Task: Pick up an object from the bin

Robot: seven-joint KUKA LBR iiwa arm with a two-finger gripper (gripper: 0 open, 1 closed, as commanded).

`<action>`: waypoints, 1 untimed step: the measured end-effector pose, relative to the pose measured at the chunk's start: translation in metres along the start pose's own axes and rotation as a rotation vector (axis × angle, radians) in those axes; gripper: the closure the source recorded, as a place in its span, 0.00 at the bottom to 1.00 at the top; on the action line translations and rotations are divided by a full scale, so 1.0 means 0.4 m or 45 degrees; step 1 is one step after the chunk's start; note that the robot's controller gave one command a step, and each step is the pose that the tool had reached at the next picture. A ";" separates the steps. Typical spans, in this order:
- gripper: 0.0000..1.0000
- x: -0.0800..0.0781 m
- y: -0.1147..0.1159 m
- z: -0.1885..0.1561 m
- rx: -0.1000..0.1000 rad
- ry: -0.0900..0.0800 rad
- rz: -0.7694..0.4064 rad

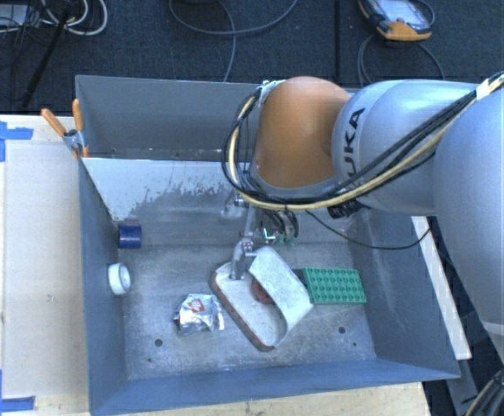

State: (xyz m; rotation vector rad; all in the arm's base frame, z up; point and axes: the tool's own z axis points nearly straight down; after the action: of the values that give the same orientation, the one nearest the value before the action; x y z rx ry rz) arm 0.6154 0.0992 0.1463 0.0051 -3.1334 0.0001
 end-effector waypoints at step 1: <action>0.00 0.127 0.296 0.165 0.001 -0.012 -0.208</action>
Offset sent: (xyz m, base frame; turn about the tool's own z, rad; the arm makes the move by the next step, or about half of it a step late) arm -0.0525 0.1148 -0.0678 -0.1551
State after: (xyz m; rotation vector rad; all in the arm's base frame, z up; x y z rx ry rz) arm 0.5635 0.2173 0.0808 0.2616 -3.1316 0.0000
